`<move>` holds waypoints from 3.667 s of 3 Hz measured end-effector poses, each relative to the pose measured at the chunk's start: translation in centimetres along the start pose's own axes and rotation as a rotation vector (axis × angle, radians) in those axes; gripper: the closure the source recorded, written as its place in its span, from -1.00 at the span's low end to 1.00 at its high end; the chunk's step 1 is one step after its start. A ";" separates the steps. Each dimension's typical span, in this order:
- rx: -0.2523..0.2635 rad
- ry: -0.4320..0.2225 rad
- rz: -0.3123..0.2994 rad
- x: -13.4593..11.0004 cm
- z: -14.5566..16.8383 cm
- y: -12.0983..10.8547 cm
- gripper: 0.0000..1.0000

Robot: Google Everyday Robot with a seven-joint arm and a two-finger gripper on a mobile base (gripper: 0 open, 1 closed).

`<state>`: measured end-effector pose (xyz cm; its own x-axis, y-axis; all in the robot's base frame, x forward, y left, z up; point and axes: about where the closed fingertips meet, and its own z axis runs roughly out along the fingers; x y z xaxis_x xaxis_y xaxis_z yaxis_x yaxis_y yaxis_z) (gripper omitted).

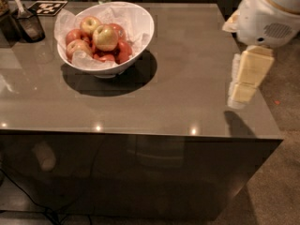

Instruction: Pick apple from white bowl

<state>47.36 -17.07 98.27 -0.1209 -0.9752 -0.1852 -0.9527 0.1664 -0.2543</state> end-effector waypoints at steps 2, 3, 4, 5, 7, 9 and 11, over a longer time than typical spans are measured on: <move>0.030 -0.031 0.029 -0.7 0.6 -0.7 -1.00; -0.032 -0.097 0.121 -3.2 2.9 -3.5 -1.00; -0.092 -0.174 0.174 -6.8 4.5 -7.1 -1.00; -0.055 -0.212 0.168 -7.9 3.3 -8.7 -1.00; -0.091 -0.226 0.132 -15.3 6.2 -12.5 -1.00; -0.089 -0.271 0.110 -17.3 6.7 -13.2 -1.00; -0.070 -0.289 0.035 -25.0 8.7 -15.7 -1.00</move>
Offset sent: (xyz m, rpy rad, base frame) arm 0.0199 0.0101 -0.0126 0.0723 -0.0403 -0.0657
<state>67.78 5.98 98.67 -0.0787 -0.8854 -0.4582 -0.9676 0.1785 -0.1788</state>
